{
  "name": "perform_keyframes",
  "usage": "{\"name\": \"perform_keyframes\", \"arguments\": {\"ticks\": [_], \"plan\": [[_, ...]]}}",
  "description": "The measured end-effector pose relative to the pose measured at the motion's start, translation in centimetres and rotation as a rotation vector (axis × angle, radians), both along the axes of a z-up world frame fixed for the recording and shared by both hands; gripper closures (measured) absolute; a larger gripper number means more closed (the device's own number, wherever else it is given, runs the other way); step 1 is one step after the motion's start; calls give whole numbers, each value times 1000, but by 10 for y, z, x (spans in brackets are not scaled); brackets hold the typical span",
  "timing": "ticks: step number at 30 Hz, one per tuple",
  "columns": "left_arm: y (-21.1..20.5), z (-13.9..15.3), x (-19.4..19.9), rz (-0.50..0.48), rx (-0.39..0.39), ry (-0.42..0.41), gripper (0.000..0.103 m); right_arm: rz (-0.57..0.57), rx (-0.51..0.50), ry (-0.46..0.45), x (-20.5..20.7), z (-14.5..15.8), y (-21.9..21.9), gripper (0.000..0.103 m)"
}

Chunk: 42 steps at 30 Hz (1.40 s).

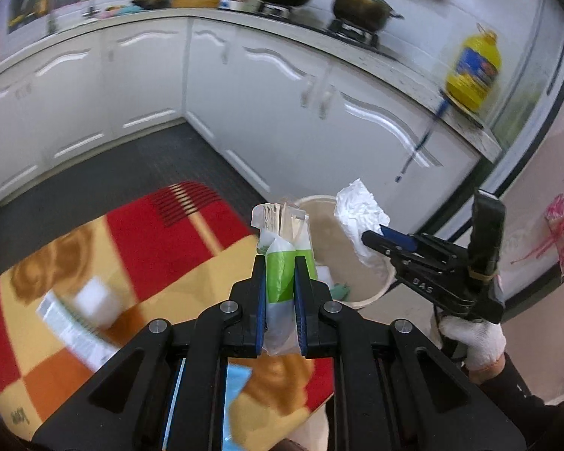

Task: Collect trash
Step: 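Carry packet and tissue over the beige bucket and open both tools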

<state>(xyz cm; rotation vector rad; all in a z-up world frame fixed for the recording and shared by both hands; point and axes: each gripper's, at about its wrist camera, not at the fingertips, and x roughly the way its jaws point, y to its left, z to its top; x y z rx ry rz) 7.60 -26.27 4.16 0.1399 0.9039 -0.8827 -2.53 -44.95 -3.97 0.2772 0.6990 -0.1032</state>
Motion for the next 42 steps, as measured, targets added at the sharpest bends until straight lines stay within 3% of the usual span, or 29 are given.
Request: {"name": "perform_keyframes", "arguments": {"ticks": [6, 13, 30, 32, 34, 36, 40, 42], "plan": [[-63, -12, 4, -85, 10, 52, 93, -108, 34, 30, -20, -17, -56, 81], [-114, -31, 9, -116, 35, 105, 93, -180, 68, 46, -34, -31, -94, 81], [-183, -86, 26, -104, 102, 152, 91, -227, 143, 95, -26, -71, -127, 81], [-185, -90, 27, -104, 99, 159, 85, -228, 150, 99, -24, -74, -128, 81], [-187, -94, 30, -104, 84, 185, 60, -227, 153, 105, -21, -77, -128, 81], [-187, -96, 32, -92, 72, 194, 49, -230, 156, 106, -19, -79, -127, 81], [-183, -95, 34, -78, 70, 187, 49, -244, 169, 114, -14, -82, -129, 61], [-180, -94, 36, -74, 67, 191, 49, -239, 173, 113, -14, -82, -129, 61]]}}
